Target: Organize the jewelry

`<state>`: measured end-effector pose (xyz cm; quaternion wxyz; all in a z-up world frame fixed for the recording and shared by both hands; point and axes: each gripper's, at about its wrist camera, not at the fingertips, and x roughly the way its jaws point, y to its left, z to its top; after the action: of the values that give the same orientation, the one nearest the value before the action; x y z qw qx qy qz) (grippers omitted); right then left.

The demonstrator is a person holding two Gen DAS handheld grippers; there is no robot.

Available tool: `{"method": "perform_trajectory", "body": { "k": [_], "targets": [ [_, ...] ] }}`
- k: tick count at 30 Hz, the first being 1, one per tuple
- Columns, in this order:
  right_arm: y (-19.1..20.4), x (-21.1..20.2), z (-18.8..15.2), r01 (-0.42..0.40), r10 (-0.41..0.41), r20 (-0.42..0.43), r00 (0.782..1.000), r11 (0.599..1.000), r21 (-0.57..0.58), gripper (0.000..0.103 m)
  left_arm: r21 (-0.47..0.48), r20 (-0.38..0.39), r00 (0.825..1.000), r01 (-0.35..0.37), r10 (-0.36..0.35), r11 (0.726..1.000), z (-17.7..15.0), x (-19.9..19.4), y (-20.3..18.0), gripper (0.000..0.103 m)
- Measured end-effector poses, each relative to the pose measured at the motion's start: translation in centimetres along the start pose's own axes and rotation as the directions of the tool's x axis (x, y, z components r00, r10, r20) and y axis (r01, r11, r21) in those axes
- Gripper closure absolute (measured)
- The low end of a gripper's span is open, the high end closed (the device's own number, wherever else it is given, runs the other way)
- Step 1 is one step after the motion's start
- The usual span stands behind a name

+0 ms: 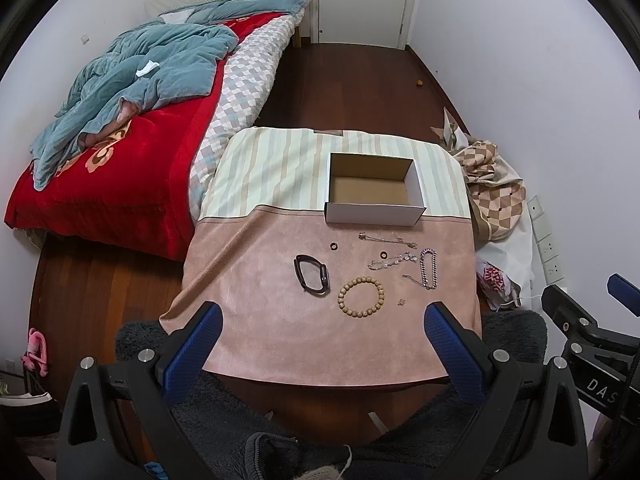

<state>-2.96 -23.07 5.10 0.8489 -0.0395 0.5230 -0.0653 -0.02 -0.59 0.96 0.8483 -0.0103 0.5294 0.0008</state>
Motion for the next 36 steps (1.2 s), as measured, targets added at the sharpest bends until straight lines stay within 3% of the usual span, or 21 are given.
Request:
{"method": "perform_trajectory", "body": {
  "k": [36],
  "targets": [
    [-0.12, -0.55, -0.09, 0.005, -0.005, 0.004, 1.0, 1.0, -0.002, 0.0, 0.0, 0.005, 1.0, 0.013, -0.013, 1.0, -0.23, -0.47, 0.01, 0.0]
  ]
}}
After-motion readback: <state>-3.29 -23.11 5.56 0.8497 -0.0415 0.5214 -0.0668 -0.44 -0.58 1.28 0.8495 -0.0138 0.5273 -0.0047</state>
